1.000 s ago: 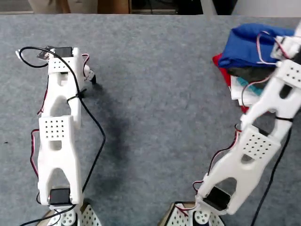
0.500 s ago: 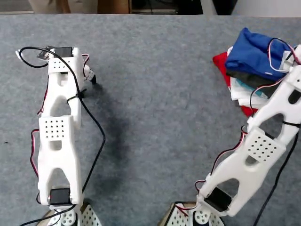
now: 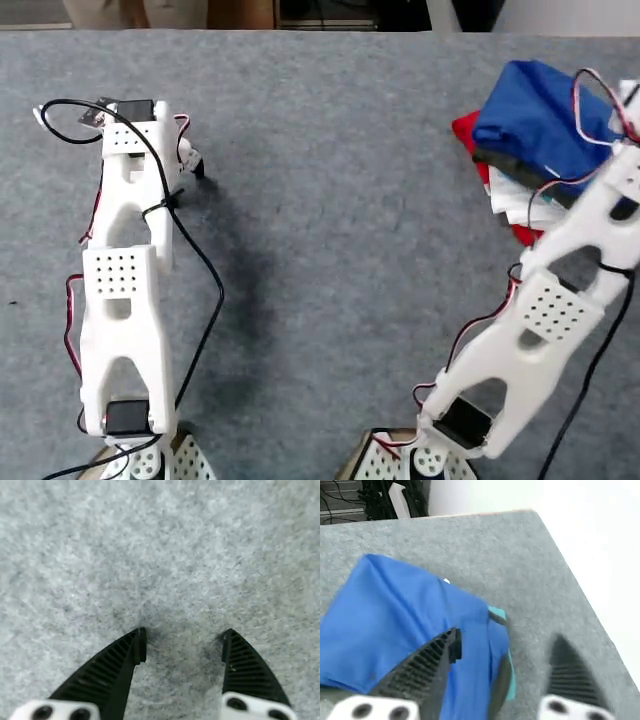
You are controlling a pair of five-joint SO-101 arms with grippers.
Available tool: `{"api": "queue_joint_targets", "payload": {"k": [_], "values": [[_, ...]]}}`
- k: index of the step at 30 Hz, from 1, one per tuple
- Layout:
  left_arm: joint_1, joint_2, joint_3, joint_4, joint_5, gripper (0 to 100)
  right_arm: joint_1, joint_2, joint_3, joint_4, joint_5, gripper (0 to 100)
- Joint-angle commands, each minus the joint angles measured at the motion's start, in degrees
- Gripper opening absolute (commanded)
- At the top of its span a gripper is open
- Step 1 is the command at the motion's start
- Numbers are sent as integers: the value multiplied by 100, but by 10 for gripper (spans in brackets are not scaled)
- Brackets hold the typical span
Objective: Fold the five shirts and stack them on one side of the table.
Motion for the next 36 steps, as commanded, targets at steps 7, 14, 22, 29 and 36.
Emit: {"api": "queue_joint_targets", "payload": {"k": [7, 14, 22, 29, 36], "values": [[-79, -22, -149, 35, 35, 257, -242, 593, 1130, -1855, -70, 67], [-44, -22, -141, 35, 26, 256, 119, 1701, 1745, -3771, -62, 5], [9, -22, -141, 26, 18, 256, 435, 1912, 769, -3209, -62, 5], [9, -22, -141, 26, 18, 256, 127, 1736, -312, -2356, -53, 5], [9, -22, -141, 26, 18, 255, -312, 866, -277, -730, -97, 5]]}}
